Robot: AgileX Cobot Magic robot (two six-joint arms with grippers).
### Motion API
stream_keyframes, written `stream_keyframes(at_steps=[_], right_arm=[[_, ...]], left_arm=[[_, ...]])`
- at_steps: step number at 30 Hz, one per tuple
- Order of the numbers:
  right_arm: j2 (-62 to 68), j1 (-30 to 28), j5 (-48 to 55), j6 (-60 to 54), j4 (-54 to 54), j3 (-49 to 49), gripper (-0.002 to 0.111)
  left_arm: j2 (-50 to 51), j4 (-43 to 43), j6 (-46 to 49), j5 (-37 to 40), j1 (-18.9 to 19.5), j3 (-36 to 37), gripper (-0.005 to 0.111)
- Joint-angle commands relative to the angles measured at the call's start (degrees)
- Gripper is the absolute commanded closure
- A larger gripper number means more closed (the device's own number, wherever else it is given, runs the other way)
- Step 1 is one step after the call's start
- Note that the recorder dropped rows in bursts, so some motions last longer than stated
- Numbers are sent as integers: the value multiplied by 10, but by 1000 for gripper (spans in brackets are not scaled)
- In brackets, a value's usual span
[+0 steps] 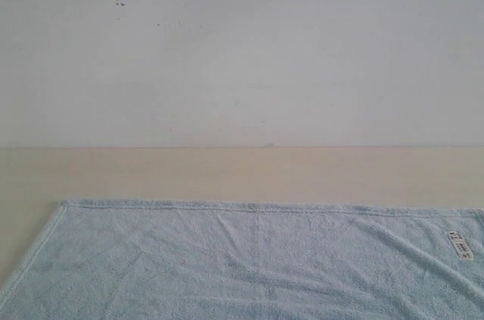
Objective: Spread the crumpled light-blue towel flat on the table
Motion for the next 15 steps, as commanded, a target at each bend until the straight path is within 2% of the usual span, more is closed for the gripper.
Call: stream_keyframes(at_steps=[1, 12, 15], right_arm=[[-16, 1, 1, 3, 3, -3, 108], [-12, 1, -2, 3, -1, 4, 108], [-21, 1, -3, 3, 40, 41, 108]], left_arm=[[-3, -4, 1, -4, -3, 2, 98], [-3, -4, 1, -4, -3, 2, 98], [-3, -4, 1, -4, -3, 2, 98]])
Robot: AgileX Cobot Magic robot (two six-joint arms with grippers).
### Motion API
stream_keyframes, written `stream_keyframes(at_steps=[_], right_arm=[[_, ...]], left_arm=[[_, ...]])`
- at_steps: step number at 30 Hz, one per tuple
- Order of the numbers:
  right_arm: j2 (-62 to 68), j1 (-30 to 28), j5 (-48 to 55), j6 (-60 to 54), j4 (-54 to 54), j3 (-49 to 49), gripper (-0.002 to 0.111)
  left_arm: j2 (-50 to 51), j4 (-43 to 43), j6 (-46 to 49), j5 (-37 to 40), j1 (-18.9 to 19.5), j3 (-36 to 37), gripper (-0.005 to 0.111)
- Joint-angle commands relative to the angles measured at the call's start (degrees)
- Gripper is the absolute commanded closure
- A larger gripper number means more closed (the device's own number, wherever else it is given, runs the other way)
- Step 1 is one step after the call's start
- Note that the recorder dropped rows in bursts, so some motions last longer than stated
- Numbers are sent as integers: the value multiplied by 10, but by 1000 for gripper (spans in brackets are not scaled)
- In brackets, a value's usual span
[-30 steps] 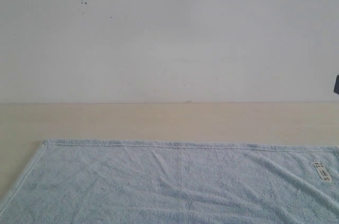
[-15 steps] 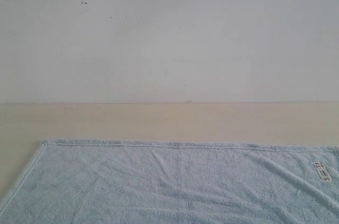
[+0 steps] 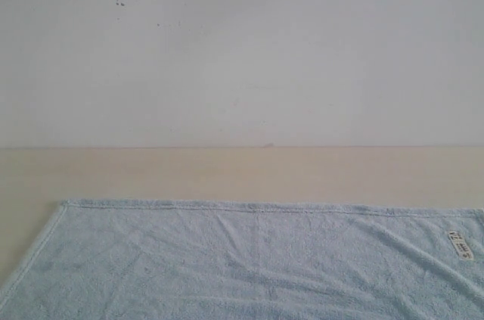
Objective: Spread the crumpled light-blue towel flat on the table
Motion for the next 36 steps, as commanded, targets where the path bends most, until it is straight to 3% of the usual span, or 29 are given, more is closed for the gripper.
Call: stream_keyframes(at_steps=[1, 3, 13, 36], right_arm=[[-15, 1, -3, 2, 63, 50, 108], [-52, 1, -3, 1, 111, 85, 108], [-212, 1, 11, -122, 138, 192, 108], [-226, 1, 30, -191, 151, 320, 108]], left_arm=[[-3, -4, 1, -3, -3, 2, 98], [-3, -4, 1, -3, -3, 2, 98], [-3, -4, 1, -3, -3, 2, 98], [-3, -4, 1, -4, -3, 2, 98]])
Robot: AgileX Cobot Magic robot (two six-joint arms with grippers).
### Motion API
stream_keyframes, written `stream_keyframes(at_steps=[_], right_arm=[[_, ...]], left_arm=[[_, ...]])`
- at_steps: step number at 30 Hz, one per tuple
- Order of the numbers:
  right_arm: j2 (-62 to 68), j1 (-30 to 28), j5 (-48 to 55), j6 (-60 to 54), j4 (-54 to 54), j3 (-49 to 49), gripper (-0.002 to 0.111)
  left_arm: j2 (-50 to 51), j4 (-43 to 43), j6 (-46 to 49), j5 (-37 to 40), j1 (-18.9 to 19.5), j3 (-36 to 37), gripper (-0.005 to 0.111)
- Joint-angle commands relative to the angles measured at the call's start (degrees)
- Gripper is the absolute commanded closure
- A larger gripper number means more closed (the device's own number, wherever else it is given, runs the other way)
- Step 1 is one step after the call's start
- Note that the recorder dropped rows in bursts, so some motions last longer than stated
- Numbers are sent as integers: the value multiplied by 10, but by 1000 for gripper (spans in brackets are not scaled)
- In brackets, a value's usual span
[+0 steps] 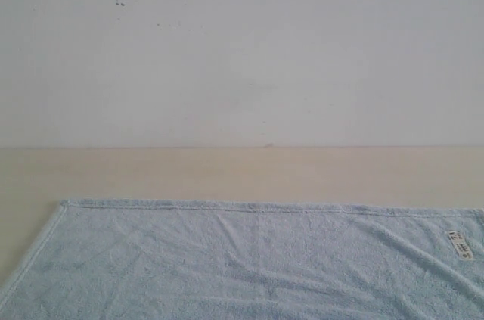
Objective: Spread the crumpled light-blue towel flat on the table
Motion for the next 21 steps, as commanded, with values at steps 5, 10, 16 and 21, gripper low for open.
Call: stream_keyframes(at_steps=[5, 10, 16, 21], right_arm=[[-2, 1, 44, -15, 1, 6, 108], [-2, 1, 68, -15, 1, 6, 108], [-2, 1, 68, -15, 1, 6, 108], [-2, 1, 68, -15, 1, 6, 108]], left_arm=[[-3, -4, 1, -4, -3, 2, 98], [-3, -4, 1, -4, -3, 2, 98], [-3, -4, 1, -4, -3, 2, 98], [-3, -4, 1, -4, -3, 2, 98]])
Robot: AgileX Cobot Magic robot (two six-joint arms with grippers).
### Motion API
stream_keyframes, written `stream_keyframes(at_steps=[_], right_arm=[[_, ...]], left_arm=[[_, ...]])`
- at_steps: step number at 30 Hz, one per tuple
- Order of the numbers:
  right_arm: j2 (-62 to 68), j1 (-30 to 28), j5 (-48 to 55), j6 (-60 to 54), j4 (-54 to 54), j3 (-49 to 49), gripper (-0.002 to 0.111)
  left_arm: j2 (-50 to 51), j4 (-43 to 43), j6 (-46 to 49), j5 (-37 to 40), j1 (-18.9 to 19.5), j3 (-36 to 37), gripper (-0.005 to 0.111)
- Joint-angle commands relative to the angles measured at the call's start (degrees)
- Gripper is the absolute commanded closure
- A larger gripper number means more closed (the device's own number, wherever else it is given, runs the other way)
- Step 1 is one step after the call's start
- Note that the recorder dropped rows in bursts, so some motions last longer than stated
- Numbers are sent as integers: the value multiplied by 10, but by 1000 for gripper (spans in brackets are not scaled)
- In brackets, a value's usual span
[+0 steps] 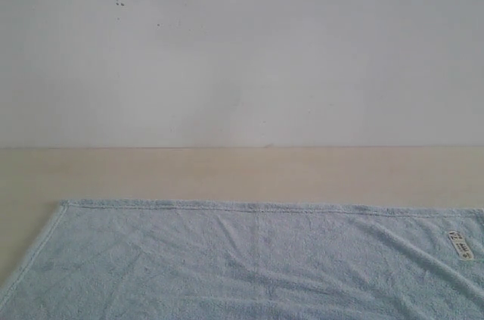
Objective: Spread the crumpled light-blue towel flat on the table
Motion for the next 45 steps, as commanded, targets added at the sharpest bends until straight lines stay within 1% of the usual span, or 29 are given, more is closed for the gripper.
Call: stream_keyframes(at_steps=[1, 3, 4, 16, 19, 21, 24, 29, 33, 37, 41, 44, 45], right_arm=[[-2, 1, 0, -2, 1, 0, 108], [-2, 1, 0, -2, 1, 0, 108], [-2, 1, 0, -2, 1, 0, 108], [-2, 1, 0, -2, 1, 0, 108], [-2, 1, 0, -2, 1, 0, 108], [-2, 1, 0, -2, 1, 0, 108], [-2, 1, 0, -2, 1, 0, 108], [-2, 1, 0, -1, 1, 0, 108], [-2, 1, 0, -1, 1, 0, 108], [-2, 1, 0, -1, 1, 0, 108], [-2, 1, 0, -1, 1, 0, 108], [-2, 1, 0, -1, 1, 0, 108], [-2, 1, 0, -1, 1, 0, 108]], left_arm=[[-3, -4, 1, -4, -3, 2, 98], [-3, -4, 1, -4, -3, 2, 98], [-3, -6, 1, -4, -9, 2, 98], [-4, -13, 1, -23, -8, 9, 98], [-14, 21, 1, -28, -8, 20, 98], [-38, 55, 1, -28, -8, 29, 98], [-90, 80, 1, -29, -8, 54, 98], [-194, 81, 1, -34, -8, 125, 98], [-300, 81, 1, -34, -8, 197, 98], [-386, 81, -6, -62, -8, 245, 98], [-395, 83, -6, -102, -8, 262, 98], [-395, 101, -12, -105, -8, 263, 98], [-395, 118, -30, -105, -8, 264, 98]])
